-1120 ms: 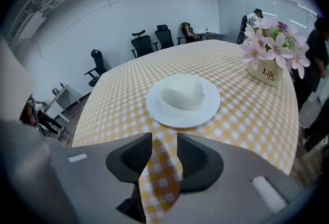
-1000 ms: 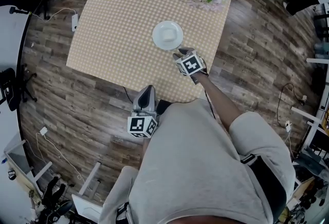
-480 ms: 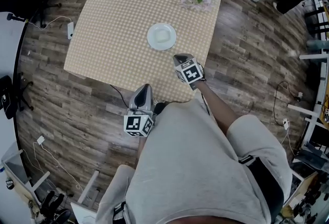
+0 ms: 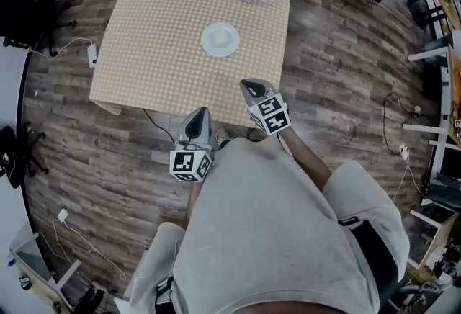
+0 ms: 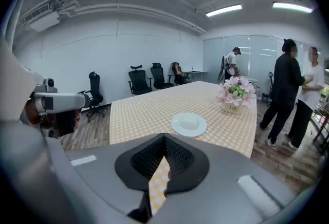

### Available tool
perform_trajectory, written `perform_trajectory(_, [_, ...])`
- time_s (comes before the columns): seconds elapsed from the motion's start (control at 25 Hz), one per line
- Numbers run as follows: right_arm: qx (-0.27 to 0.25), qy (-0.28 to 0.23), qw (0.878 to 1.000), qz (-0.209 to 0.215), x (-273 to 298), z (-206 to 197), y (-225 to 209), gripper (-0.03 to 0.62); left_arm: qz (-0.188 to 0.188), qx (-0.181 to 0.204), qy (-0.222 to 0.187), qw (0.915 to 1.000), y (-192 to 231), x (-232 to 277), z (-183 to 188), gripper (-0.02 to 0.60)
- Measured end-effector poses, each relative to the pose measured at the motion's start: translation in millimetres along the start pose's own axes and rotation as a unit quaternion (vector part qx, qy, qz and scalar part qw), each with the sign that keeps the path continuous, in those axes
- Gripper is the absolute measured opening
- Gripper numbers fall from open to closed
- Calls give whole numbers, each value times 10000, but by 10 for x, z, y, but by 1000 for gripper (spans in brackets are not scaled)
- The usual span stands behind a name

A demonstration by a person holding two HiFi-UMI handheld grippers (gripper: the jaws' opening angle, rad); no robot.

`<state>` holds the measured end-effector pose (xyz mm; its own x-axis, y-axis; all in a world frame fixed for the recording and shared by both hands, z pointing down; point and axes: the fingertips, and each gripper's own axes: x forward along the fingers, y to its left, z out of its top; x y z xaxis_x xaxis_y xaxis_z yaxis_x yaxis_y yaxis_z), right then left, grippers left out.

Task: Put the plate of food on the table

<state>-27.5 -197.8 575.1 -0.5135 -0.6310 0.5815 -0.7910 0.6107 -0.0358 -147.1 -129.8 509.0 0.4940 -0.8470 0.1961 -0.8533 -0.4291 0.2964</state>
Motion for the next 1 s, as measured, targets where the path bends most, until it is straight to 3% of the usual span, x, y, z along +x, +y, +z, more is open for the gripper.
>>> perform_trajectory(0.2, [-11,-177,9997,-148,-299,-73,251,-2,-207,51,-22,9998,-99,-154,-70,9])
perform_trajectory(0.52, [156,-357,9992,57,-867,-351,688,-3,-309,178,-87,9993,-422,-379,-125,9])
perform_trajectory(1.0, [361,-1022,9939,181,-2038,-807,1050,-5,-464,532,54,9975,-1491,-975,-520,9])
